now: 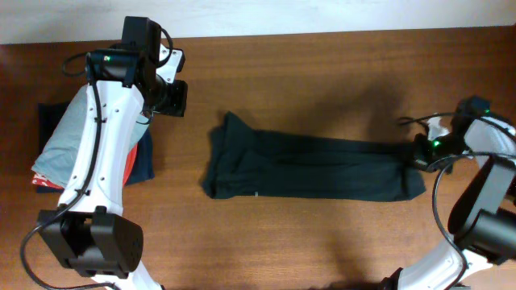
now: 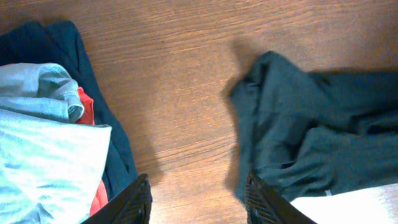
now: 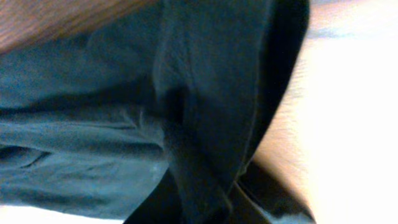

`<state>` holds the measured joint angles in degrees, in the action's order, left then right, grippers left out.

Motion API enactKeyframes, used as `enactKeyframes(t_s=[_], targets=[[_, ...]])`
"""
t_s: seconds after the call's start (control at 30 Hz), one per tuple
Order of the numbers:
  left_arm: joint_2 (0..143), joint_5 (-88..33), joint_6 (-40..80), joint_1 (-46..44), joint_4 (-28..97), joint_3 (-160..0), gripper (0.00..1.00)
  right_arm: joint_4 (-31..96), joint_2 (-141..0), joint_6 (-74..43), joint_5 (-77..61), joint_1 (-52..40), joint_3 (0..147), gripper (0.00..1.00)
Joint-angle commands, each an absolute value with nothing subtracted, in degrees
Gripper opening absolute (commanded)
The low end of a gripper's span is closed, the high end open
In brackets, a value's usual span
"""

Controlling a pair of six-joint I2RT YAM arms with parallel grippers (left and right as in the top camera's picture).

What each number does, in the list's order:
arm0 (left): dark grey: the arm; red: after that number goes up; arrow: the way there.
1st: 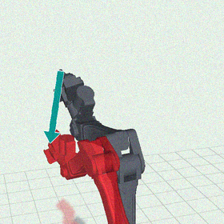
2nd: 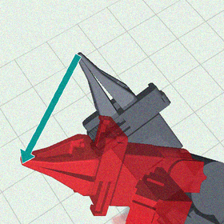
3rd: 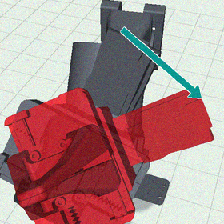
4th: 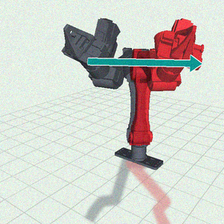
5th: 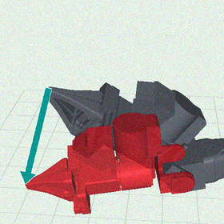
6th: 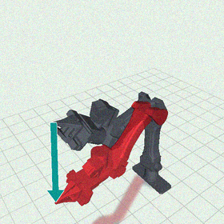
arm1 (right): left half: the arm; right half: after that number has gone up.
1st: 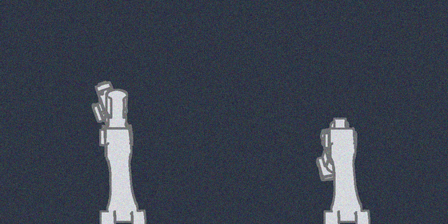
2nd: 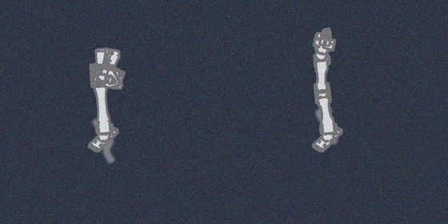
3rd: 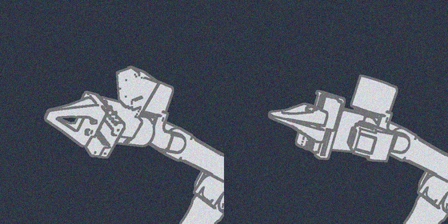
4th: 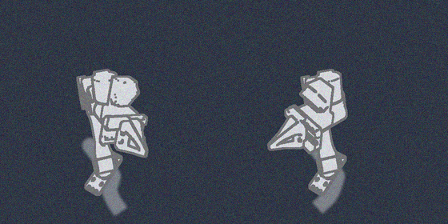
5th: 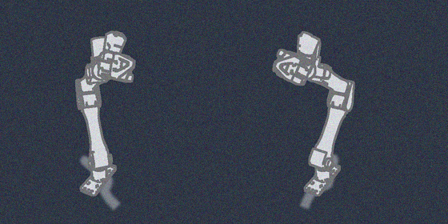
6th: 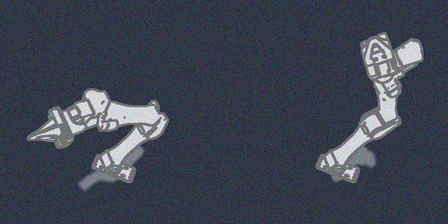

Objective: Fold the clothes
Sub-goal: 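Grasp the strip's right end with the right gripper and fold it leftward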

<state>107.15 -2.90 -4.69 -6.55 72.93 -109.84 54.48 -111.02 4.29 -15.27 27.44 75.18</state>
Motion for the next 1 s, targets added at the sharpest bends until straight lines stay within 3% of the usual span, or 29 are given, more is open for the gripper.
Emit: enactKeyframes(t_s=[0.0,0.2,0.5,0.77,0.97], targets=[[104.9,-1.8,-4.8,-6.2,73.2,-111.0,0.49,56.6,-105.5,0.5,-7.2,27.7,80.5,0.04],[103.7,0.1,-4.8,-6.2,73.4,-111.0,0.49,63.1,-99.9,0.5,-7.2,23.3,88.6,0.04],[99.7,5.0,-4.7,-6.2,73.3,-111.0,0.51,66.7,-97.2,-3.0,-6.9,5.8,92.1,0.04],[94.2,5.7,-4.7,-6.2,72.2,-111.0,0.55,62.1,-98.9,-11.6,-3.8,-12.6,92.2,0.04],[93.4,5.7,-4.7,-6.2,72.4,-111.0,0.55,58.1,-103.8,-14.3,-3.8,-21.4,92.2,0.04]])
